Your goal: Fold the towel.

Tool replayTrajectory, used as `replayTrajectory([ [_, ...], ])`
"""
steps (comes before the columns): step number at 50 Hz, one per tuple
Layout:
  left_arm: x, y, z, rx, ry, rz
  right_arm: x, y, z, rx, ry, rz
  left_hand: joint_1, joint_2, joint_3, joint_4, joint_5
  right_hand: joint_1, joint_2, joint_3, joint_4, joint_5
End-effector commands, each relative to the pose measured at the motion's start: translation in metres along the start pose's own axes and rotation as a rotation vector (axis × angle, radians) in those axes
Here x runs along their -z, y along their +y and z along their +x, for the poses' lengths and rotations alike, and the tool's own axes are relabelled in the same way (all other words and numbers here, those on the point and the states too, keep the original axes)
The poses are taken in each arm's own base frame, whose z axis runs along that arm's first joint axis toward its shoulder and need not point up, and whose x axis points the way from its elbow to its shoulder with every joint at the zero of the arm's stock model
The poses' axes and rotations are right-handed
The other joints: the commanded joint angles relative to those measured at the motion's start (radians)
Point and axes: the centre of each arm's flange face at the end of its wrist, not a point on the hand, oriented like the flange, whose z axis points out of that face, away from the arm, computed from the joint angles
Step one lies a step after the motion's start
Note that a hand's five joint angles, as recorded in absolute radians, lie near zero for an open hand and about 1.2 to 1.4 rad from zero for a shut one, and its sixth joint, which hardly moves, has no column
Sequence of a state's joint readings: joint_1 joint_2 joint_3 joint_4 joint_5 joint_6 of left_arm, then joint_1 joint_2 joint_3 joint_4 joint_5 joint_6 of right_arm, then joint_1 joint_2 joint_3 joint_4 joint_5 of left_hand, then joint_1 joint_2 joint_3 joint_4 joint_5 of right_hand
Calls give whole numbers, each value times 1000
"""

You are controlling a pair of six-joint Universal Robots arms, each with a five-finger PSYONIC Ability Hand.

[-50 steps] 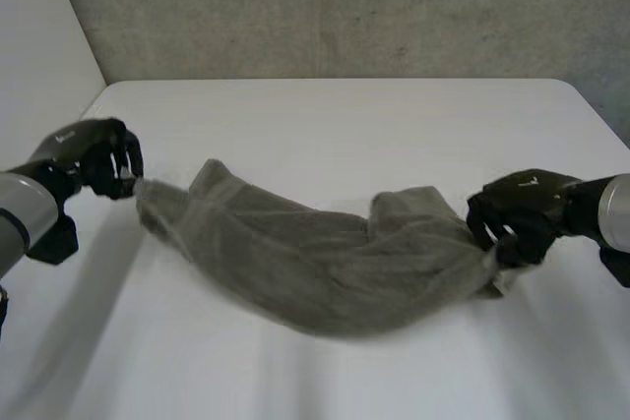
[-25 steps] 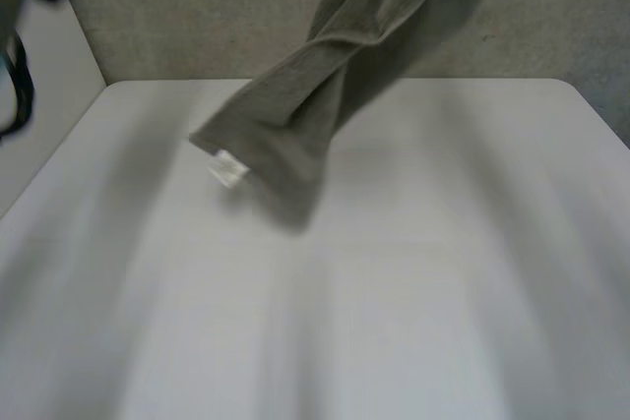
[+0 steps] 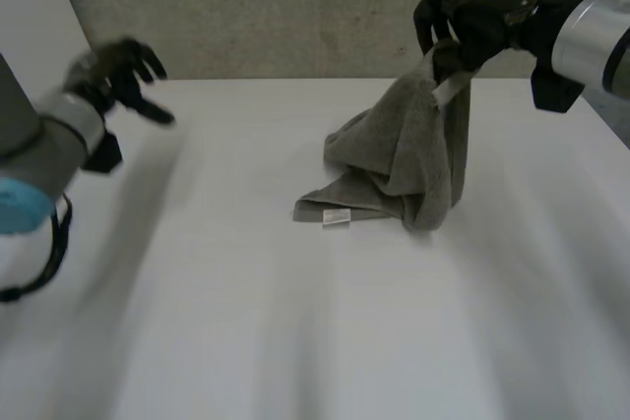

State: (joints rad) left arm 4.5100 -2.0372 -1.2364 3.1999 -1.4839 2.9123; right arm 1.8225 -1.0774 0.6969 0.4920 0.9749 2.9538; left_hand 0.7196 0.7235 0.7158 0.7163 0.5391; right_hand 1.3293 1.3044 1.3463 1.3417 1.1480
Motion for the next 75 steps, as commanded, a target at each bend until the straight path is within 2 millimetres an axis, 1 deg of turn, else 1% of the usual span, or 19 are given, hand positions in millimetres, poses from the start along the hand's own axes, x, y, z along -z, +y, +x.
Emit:
replayTrajectory([
  [1,22,67,23,-49,83,-158,-2,4,-6,-5,40,-16,-107,-110,-103,-103,-101,67,92,50,55,74],
  [2,22,67,23,-49,83,-159,-2,4,-6,-5,40,-16,-107,-111,-103,-103,-101,67,92,50,55,74],
  [4,30,81,37,-89,145,-195,-2,3,-6,-8,59,-17,-119,-122,-115,-115,-113,67,92,50,55,74],
  [7,34,87,42,-110,168,-210,-1,2,-6,-8,66,-19,-122,-125,-118,-118,-115,67,92,50,55,74],
  [9,39,96,51,-146,204,-219,2,1,-6,-18,84,-26,-130,-134,-126,-127,-124,67,92,50,55,74],
  [15,38,109,61,-175,240,-214,9,10,-6,-39,118,-67,-130,-134,-127,-127,-124,67,92,50,55,74],
  [17,33,118,67,-185,264,-205,14,18,-7,-52,132,-97,-124,-128,-121,-121,-118,67,92,50,55,74],
  [21,25,126,78,-202,290,-188,18,24,-8,-63,133,-116,-122,-125,-118,-118,-115,67,92,50,55,74],
  [23,14,133,91,-218,321,-175,19,28,-10,-67,132,-122,-116,-120,-112,-112,-110,67,92,50,55,74],
  [29,1,141,105,-222,347,-184,23,41,-14,-59,124,-131,-116,-119,-112,-112,-110,67,92,50,55,74],
  [36,-15,157,129,-230,393,-220,23,55,-18,-71,115,-150,-110,-114,-106,-107,-104,67,92,50,55,74],
  [42,-22,174,134,-242,401,-268,23,58,-17,-70,116,-151,-101,-105,-97,-98,-95,67,92,50,55,74],
  [44,-24,184,137,-267,406,-298,22,58,-18,-68,114,-147,-101,-105,-97,-98,-95,67,92,50,55,74],
  [47,-27,189,137,-305,407,-301,22,58,-19,-65,107,-142,-98,-102,-94,-95,-92,67,92,50,55,74],
  [53,-30,190,139,-330,415,-279,21,57,-21,-66,86,-136,14,10,17,17,20,67,92,50,55,74],
  [55,-33,187,141,-329,417,-261,21,58,-22,-69,71,-135,125,121,129,128,131,67,92,50,55,74],
  [64,-36,192,143,-331,429,-250,21,62,-24,-74,50,-138,172,168,176,175,178,67,92,50,55,74],
  [67,-36,196,142,-333,428,-258,21,65,-24,-74,50,-136,280,276,284,284,286,67,92,50,55,74],
  [75,-36,191,144,-330,434,-246,21,67,-25,-75,46,-140,380,377,384,384,387,67,92,50,55,74],
])
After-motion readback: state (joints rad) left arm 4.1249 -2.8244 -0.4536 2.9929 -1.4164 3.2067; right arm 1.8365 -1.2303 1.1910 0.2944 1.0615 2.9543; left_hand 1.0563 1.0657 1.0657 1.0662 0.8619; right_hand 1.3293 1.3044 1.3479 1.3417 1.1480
